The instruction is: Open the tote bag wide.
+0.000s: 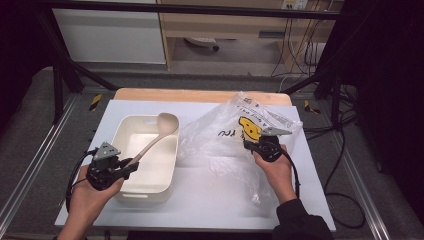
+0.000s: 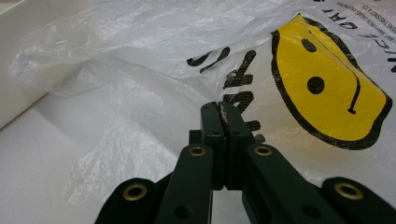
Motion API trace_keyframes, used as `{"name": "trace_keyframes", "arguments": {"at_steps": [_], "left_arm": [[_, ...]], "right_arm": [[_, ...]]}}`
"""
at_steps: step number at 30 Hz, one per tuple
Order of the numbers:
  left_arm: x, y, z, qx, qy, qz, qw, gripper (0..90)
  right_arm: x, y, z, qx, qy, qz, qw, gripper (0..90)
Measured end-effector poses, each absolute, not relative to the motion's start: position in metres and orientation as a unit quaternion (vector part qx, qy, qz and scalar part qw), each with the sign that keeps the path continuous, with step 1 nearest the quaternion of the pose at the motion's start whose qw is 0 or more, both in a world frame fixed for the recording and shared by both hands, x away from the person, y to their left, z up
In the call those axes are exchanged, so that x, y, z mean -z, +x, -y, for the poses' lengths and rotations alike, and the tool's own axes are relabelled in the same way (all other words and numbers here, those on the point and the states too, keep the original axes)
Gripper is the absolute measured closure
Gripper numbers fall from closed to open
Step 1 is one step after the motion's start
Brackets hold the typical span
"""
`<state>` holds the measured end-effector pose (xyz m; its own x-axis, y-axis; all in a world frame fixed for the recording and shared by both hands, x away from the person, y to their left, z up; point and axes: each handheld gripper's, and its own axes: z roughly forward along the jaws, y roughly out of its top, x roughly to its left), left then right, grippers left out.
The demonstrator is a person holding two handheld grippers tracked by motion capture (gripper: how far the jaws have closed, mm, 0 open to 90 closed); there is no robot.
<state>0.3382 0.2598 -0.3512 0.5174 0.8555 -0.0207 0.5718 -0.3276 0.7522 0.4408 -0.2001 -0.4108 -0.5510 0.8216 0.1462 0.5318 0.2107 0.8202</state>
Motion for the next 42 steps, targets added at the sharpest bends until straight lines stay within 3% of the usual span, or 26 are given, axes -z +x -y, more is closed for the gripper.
{"name": "trace_keyframes", "arguments": {"at_steps": [42], "left_arm": [[0.334,0.335,-0.242,-0.184,0.795,-0.415,0.402,70.2]], "right_arm": [[0.409,0.440,0.200,-0.445,0.445,-0.760,0.162,90.0]]}}
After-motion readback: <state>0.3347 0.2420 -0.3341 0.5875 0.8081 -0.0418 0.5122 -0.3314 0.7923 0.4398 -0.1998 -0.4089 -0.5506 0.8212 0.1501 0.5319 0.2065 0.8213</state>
